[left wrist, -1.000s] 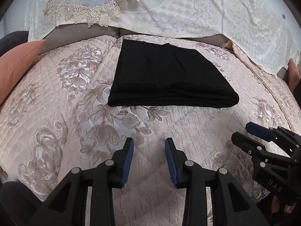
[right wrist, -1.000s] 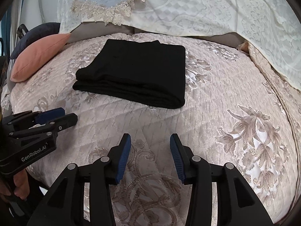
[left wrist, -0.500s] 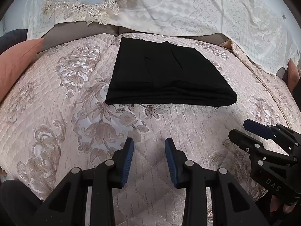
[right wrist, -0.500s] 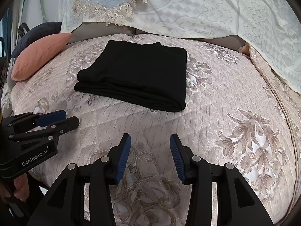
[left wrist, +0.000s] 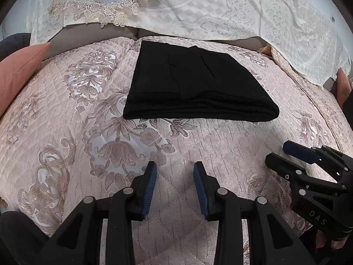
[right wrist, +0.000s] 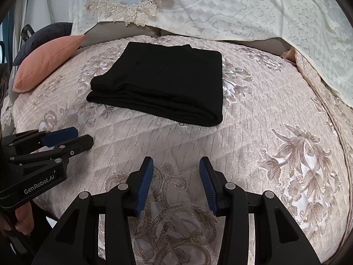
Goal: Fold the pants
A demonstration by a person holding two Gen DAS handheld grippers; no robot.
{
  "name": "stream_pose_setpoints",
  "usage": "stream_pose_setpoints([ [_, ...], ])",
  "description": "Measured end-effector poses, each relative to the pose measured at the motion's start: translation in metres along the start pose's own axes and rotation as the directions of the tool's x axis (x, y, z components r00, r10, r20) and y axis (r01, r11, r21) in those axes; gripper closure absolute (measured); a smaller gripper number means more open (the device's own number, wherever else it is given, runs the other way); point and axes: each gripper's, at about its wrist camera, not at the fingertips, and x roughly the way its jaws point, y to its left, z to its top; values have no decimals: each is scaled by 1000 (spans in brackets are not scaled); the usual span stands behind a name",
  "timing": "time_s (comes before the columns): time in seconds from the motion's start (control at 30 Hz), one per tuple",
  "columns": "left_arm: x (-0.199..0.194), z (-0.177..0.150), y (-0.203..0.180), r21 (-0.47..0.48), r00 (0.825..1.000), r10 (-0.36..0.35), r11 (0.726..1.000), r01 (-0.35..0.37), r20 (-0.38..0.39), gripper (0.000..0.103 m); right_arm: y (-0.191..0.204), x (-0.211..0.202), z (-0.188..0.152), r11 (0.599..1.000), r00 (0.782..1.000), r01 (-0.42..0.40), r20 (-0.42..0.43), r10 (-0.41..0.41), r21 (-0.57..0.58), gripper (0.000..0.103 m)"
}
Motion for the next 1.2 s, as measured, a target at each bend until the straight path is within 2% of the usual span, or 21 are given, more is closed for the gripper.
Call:
stream_pose_setpoints([
  [1.2,2,0,-2,2,1000,-6,1000,6,-6,60,-1,2,-1,1000,1000,-7,-9,7,1,57],
])
